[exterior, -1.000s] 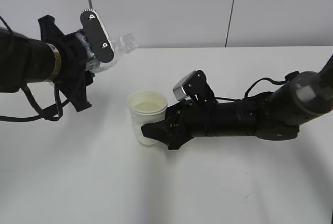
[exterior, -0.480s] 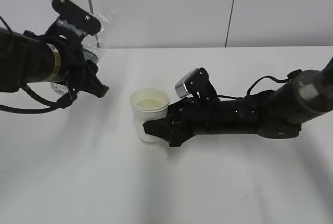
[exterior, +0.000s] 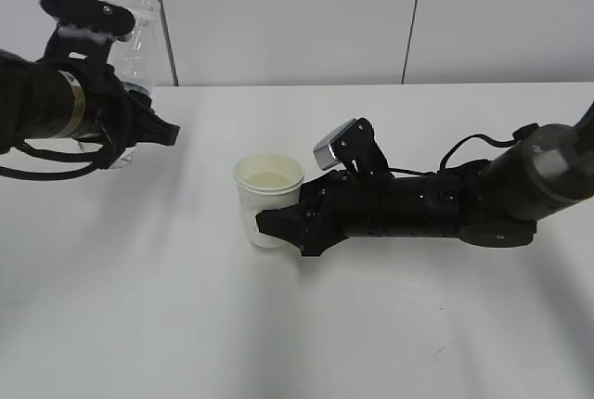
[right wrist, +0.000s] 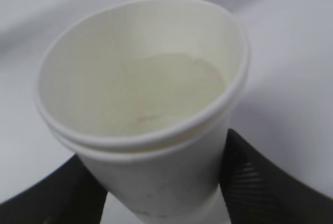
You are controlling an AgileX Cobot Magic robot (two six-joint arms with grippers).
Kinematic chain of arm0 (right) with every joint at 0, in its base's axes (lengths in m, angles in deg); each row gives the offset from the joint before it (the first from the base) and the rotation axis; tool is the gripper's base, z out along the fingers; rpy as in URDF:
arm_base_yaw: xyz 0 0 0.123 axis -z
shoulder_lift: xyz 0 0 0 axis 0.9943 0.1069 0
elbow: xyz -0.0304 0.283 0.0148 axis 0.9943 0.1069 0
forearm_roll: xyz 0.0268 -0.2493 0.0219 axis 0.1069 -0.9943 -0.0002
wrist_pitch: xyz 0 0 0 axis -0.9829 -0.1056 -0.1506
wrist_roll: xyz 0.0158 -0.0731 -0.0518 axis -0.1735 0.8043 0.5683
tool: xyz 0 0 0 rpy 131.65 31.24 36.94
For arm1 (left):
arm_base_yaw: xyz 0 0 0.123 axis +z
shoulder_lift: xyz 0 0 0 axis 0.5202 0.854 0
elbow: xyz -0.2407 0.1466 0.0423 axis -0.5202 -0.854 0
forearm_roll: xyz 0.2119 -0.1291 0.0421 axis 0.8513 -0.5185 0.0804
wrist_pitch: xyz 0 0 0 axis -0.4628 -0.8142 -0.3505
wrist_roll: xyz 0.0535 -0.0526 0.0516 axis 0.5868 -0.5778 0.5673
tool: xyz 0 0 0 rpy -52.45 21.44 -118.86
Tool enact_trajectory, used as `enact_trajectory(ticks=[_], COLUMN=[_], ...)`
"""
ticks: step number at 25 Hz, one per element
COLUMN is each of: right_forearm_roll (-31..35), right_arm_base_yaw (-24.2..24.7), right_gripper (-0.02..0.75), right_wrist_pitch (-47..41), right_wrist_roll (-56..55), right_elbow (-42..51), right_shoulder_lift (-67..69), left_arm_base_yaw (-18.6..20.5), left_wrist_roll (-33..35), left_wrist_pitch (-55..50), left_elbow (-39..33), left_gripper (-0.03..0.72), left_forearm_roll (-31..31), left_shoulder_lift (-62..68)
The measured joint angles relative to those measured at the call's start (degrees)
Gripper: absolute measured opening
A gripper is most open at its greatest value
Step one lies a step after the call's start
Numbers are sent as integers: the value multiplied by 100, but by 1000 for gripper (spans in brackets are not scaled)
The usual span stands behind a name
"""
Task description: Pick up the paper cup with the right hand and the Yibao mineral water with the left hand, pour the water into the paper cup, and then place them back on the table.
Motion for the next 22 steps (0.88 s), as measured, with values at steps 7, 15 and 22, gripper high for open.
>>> enact_trajectory(ticks=[7, 15, 22], right_forearm_roll=[60, 202, 385], right_arm_base_yaw=[0, 0, 0], right_gripper=[486, 486, 486], right_wrist_pitch=[-9, -9, -58], right_wrist_roll=[0, 0, 0], right_elbow=[0, 0, 0], right_shoulder_lift=[-40, -151, -166], left_arm_base_yaw=[359, 440, 447], left_wrist_roll=[-764, -808, -1133], left_wrist_pitch=[228, -14, -234], left_elbow=[0, 17, 367], left_gripper=[314, 314, 314], left_forearm_roll=[543, 562, 557], left_shoulder_lift=[0, 363, 771])
